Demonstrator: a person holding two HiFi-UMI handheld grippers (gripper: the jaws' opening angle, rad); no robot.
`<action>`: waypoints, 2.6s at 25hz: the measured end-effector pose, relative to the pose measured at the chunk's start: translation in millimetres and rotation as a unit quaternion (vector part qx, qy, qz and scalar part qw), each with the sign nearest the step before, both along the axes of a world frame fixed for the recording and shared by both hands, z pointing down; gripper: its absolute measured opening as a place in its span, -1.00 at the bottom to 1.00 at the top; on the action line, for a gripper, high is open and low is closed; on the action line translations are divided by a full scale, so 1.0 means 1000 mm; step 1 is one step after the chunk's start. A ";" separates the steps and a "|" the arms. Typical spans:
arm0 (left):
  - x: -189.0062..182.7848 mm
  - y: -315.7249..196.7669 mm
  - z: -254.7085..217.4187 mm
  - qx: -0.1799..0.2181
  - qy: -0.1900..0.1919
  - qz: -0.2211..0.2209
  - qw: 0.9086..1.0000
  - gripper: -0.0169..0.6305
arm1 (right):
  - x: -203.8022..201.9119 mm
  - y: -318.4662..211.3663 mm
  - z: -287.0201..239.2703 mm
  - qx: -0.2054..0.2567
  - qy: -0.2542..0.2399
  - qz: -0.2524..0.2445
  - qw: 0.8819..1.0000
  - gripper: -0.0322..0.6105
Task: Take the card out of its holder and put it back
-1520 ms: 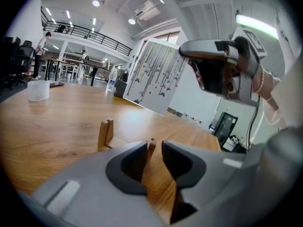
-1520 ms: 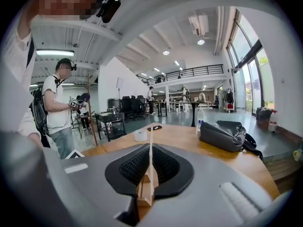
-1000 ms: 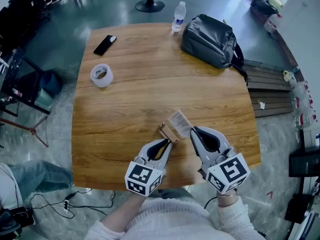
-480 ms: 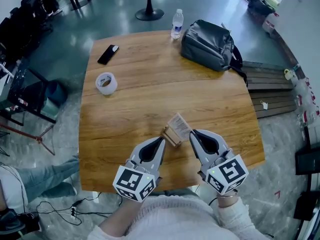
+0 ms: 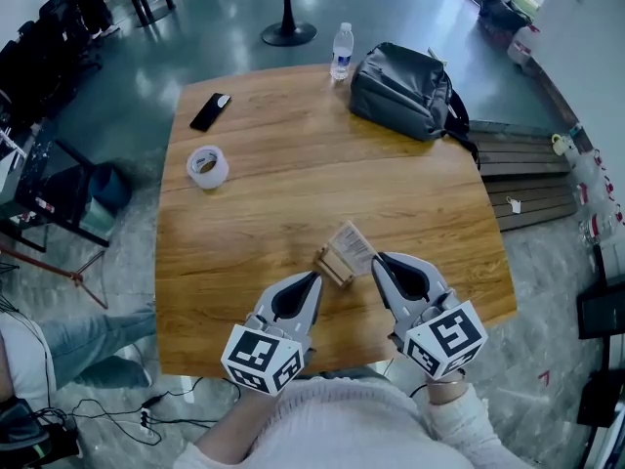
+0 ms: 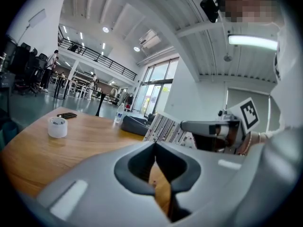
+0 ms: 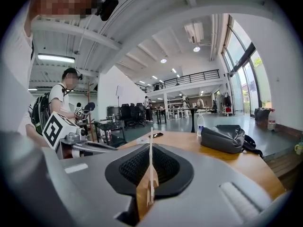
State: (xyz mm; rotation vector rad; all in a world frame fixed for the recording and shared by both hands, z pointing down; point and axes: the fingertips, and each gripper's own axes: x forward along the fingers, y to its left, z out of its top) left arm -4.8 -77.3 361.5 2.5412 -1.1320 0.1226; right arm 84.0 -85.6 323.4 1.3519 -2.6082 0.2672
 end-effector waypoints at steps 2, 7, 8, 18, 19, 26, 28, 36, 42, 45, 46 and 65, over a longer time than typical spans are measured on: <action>0.002 0.002 0.002 -0.001 -0.002 0.004 1.000 -0.92 | 0.001 0.001 0.000 0.001 0.000 0.001 1.000 -0.86; 0.005 0.003 0.004 -0.007 0.011 0.011 1.000 -0.92 | 0.002 0.001 0.003 -0.001 0.003 0.003 1.000 -0.86; 0.005 0.003 0.005 -0.008 0.011 0.009 1.000 -0.92 | 0.002 0.001 0.003 -0.001 0.003 0.003 1.000 -0.86; 0.006 0.002 0.008 -0.010 0.008 0.008 1.000 -0.92 | 0.003 0.001 0.004 -0.003 0.003 0.004 1.000 -0.86; 0.007 0.003 0.008 -0.011 0.009 0.008 1.000 -0.92 | 0.003 0.002 0.004 -0.004 0.004 0.005 1.000 -0.86; 0.006 0.003 0.011 -0.015 0.010 0.007 1.000 -0.92 | 0.003 0.002 0.007 -0.008 0.004 0.004 1.000 -0.86; 0.006 0.003 0.011 -0.016 0.010 0.007 1.000 -0.92 | 0.002 0.001 0.008 -0.009 0.004 0.003 1.000 -0.86; 0.003 0.003 0.017 -0.027 0.012 0.003 1.000 -0.92 | -0.001 0.000 0.016 -0.021 0.005 -0.003 1.000 -0.86; 0.001 0.002 0.026 -0.043 0.015 0.000 0.999 -0.92 | -0.003 -0.006 0.031 -0.040 0.005 -0.008 0.999 -0.86; 0.000 0.002 0.032 -0.045 0.009 -0.001 0.999 -0.92 | -0.006 -0.009 0.038 -0.045 0.005 -0.017 0.999 -0.86; 0.000 0.003 0.033 -0.047 0.008 -0.001 0.999 -0.92 | -0.007 -0.010 0.039 -0.046 0.005 -0.020 0.999 -0.86; -0.006 0.002 0.056 -0.086 0.031 -0.015 0.996 -0.92 | -0.014 -0.023 0.057 -0.063 0.021 -0.033 0.997 -0.86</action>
